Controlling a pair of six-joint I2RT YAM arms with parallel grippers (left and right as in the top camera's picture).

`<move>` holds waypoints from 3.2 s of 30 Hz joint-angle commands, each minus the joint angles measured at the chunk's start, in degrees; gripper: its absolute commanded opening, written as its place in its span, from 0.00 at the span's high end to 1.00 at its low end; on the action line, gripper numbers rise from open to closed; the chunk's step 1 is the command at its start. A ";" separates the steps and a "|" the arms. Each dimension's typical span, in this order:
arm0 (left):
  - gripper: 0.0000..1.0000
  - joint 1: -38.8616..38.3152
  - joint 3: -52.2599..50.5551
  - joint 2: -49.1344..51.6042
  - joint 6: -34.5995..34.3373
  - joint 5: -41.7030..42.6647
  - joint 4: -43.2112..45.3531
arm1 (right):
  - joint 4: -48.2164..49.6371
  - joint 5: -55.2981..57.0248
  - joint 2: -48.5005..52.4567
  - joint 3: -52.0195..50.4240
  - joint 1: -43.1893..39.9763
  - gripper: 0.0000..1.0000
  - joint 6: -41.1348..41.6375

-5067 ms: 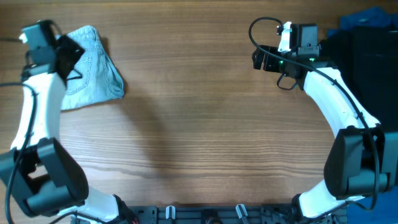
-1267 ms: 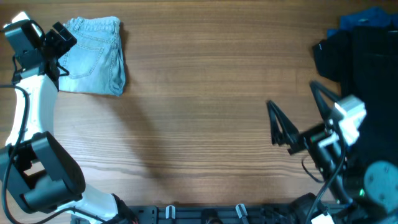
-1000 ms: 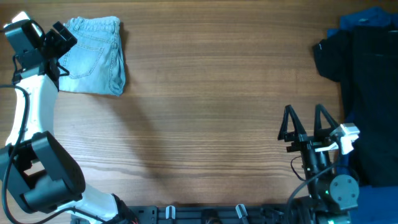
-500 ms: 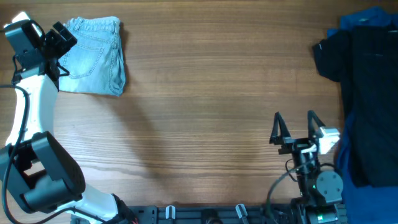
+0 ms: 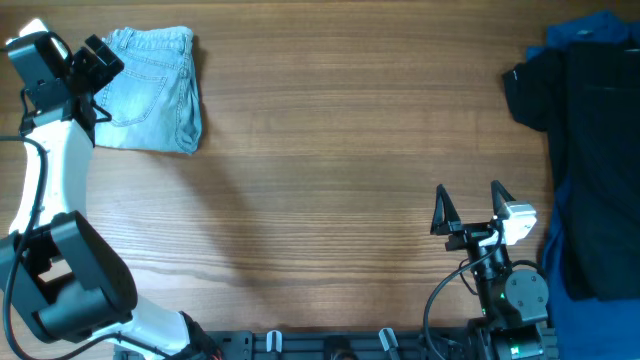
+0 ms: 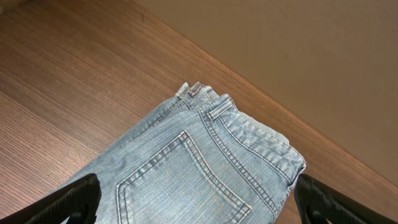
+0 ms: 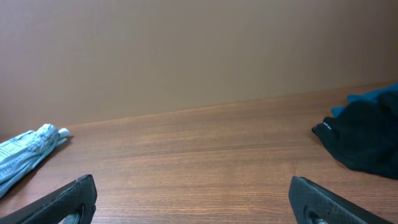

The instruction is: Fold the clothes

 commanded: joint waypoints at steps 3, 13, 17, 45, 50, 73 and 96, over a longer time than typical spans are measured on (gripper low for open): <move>0.00 -0.42 0.26 0.11 -0.31 0.70 0.15 | 0.09 -1.09 -0.61 -0.09 -0.26 0.00 -0.98; 0.00 -1.77 0.20 -10.95 -0.31 0.68 -11.87 | 0.09 -1.09 -0.61 -0.09 -0.26 0.00 -0.98; 0.00 -7.45 -0.37 -23.76 -0.11 0.48 -18.88 | 0.09 -1.09 -0.61 -0.09 -0.26 0.00 -0.98; 0.00 -16.33 -71.56 -87.95 -0.11 3.56 6.62 | 0.09 -1.09 -0.61 -0.09 -0.26 0.00 -0.96; 0.00 -16.33 -74.88 -91.43 -0.11 4.13 8.00 | 0.09 -1.09 -0.61 -0.09 -0.26 0.00 -0.96; 0.00 -23.65 -75.49 -101.02 15.34 -9.25 5.18 | 0.09 -1.09 -0.61 -0.09 -0.26 0.00 -0.96; 0.00 -23.67 -75.49 -100.87 15.34 -9.07 5.25 | 0.09 -1.09 -0.61 -0.09 -0.26 0.00 -0.98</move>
